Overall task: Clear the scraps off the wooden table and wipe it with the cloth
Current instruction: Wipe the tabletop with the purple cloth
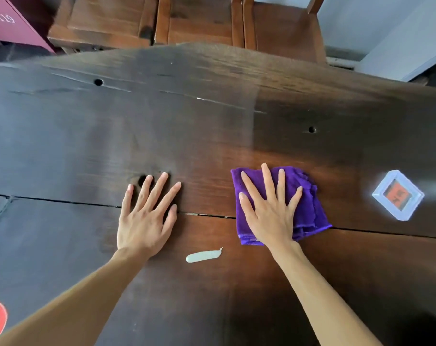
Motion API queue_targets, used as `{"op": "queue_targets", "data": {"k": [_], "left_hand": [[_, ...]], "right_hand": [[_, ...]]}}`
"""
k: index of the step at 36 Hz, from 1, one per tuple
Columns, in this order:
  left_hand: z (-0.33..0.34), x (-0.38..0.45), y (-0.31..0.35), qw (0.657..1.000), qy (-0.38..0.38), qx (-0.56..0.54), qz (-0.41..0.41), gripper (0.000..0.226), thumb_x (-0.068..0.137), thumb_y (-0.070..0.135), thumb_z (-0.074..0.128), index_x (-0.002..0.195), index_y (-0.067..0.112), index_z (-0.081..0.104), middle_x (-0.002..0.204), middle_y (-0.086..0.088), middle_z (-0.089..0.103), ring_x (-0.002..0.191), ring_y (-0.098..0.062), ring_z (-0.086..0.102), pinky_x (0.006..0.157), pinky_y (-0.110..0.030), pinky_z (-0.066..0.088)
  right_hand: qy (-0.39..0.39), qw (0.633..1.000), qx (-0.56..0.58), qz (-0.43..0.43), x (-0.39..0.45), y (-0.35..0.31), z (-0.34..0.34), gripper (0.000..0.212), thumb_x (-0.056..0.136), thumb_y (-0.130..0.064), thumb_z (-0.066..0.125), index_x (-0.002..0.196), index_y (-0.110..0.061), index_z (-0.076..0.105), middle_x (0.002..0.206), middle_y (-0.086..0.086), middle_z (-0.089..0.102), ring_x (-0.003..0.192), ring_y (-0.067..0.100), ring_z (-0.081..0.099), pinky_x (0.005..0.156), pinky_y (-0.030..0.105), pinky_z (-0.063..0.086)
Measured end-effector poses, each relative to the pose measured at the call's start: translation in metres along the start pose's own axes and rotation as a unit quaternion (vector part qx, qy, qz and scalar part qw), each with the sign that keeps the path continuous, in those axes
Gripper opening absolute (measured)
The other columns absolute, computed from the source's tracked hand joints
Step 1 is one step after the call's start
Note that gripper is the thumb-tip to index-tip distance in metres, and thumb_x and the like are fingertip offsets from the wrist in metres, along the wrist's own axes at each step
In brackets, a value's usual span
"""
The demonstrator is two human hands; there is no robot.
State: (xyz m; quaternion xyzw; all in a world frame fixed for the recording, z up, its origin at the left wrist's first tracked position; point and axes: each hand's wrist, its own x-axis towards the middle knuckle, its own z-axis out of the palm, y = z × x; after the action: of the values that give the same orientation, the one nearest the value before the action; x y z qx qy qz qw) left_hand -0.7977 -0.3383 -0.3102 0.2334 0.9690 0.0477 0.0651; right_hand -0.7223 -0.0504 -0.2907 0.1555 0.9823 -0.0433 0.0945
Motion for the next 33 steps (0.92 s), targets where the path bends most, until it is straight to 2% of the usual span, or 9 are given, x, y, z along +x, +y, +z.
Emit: {"op": "queue_targets", "data": {"k": [8,17,27,33], "left_hand": [[-0.003,0.001,-0.001,1.0,-0.009,-0.003,0.004,0.058,0.104,0.048,0.027,0.16,0.045,0.017,0.171,0.011,0.016,0.158,-0.021,0.017,0.127,-0.052,0.013],[-0.004,0.001,0.0,1.0,-0.015,-0.012,0.0,0.059,0.102,0.047,0.03,0.16,0.045,0.017,0.171,0.01,0.015,0.157,-0.021,0.019,0.126,-0.052,0.014],[-0.005,0.002,0.0,1.0,-0.022,-0.015,0.002,0.059,0.102,0.047,0.033,0.159,0.045,0.023,0.171,0.011,0.015,0.156,-0.021,0.022,0.126,-0.052,0.013],[-0.004,0.001,0.0,1.0,-0.014,-0.018,0.002,0.058,0.102,0.048,0.032,0.159,0.046,0.022,0.171,0.012,0.013,0.156,-0.02,0.02,0.127,-0.05,0.01]], "right_hand": [[0.01,0.999,0.027,-0.02,0.133,-0.027,-0.026,0.053,0.102,-0.064,0.01,0.154,-0.057,0.005,0.171,-0.007,0.0,0.157,0.034,-0.002,0.112,0.081,0.004],[0.035,0.998,0.04,-0.023,0.236,-0.045,-0.047,0.052,0.101,-0.065,0.01,0.153,-0.058,0.011,0.171,-0.008,0.0,0.156,0.035,-0.006,0.109,0.083,-0.001],[0.055,0.998,0.03,0.007,0.308,-0.061,-0.064,0.059,0.099,-0.067,0.013,0.156,-0.051,0.011,0.171,-0.002,0.005,0.156,0.04,-0.002,0.107,0.084,-0.002],[0.052,0.997,0.038,0.032,0.329,-0.068,-0.069,0.061,0.097,-0.07,0.011,0.155,-0.052,0.011,0.171,-0.002,0.004,0.156,0.04,-0.004,0.106,0.085,-0.004]]}}
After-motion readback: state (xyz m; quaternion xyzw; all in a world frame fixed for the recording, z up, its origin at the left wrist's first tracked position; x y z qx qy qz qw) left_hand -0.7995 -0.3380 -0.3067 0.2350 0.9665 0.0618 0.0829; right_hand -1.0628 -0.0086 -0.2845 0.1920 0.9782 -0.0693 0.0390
